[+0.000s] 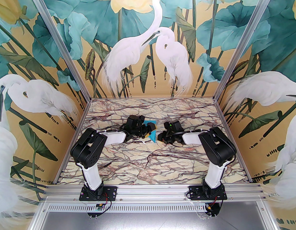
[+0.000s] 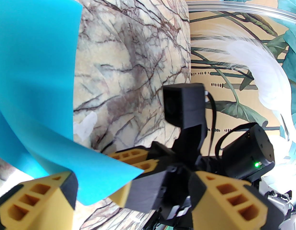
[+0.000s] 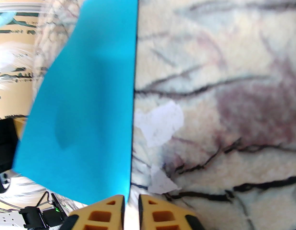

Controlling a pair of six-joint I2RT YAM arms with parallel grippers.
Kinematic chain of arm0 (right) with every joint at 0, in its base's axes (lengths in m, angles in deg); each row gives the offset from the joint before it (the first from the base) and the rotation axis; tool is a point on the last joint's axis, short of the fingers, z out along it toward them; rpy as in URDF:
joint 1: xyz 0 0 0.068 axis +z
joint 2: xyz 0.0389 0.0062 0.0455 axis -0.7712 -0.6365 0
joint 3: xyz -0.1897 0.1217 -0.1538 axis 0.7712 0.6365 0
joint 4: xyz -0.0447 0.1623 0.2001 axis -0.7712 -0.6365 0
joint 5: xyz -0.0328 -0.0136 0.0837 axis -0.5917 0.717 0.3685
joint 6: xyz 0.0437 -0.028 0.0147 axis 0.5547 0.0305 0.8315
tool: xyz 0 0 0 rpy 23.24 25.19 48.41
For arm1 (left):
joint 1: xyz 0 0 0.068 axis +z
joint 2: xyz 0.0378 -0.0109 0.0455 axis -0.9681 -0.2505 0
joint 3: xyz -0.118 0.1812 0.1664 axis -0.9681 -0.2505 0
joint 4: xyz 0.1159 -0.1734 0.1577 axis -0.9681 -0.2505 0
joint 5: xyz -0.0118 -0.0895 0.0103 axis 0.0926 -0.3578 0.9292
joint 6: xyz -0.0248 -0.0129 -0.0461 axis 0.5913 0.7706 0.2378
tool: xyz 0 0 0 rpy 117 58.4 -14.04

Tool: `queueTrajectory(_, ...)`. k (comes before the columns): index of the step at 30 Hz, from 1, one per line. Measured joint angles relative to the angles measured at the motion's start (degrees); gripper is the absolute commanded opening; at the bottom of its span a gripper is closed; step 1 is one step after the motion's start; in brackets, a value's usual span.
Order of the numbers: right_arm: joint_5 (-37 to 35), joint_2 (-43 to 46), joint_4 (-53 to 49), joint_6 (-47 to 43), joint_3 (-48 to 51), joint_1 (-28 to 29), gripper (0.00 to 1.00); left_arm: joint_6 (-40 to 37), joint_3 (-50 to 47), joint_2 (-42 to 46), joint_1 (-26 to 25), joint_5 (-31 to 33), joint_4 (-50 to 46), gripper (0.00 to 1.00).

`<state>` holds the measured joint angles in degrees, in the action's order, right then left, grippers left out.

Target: Fold a paper plane with a square sheet of paper (fold left side to right side)

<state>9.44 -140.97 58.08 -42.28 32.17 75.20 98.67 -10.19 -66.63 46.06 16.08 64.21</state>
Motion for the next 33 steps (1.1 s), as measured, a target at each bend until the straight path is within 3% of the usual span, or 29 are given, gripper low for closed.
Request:
queueTrajectory(11,4.33,0.24,15.61,7.91,1.70,-1.44,0.25,0.02,0.00,-0.15,-0.22,-0.02,0.00,0.81)
queueTrajectory(33,5.88,-0.81,19.87,9.79,4.50,-1.49,0.28,0.02,0.37,-0.17,-0.22,0.00,-0.04,0.81)
